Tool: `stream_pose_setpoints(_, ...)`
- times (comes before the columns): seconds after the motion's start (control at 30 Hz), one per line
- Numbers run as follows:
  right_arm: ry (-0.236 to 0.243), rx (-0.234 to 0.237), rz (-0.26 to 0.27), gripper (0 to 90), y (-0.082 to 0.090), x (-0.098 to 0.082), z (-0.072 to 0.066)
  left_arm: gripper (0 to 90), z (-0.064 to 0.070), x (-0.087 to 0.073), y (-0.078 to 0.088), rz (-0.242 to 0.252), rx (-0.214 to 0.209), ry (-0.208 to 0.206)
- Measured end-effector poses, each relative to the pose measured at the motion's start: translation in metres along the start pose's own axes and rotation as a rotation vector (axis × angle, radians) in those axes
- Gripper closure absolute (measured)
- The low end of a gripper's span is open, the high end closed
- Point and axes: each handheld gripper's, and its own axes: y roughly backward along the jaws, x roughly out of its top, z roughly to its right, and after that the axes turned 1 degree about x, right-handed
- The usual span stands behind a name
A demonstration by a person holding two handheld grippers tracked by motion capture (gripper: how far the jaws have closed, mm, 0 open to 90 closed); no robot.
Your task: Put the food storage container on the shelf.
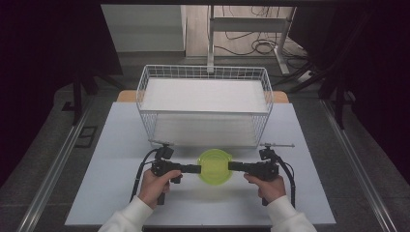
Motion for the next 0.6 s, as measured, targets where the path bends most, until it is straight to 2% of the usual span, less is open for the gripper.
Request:
stream_pose_setpoints(0.2, 0.015, 0.017, 0.011, 81.3, 0.003, 0.005, -0.006, 82.4, 0.007, 0.005, 0.006, 0.014, -0.001, -0.024)
stream_pose_setpoints(0.3, 0.032, 0.014, 0.019, 81.3, 0.005, 0.008, -0.010, 82.6, 0.013, 0.007, 0.008, 0.027, 0.007, -0.039)
stream_pose_setpoints(0.6, 0.078, 0.028, 0.045, 81.3, 0.014, 0.020, -0.023, 82.6, 0.028, 0.018, 0.018, 0.053, -0.003, -0.079)
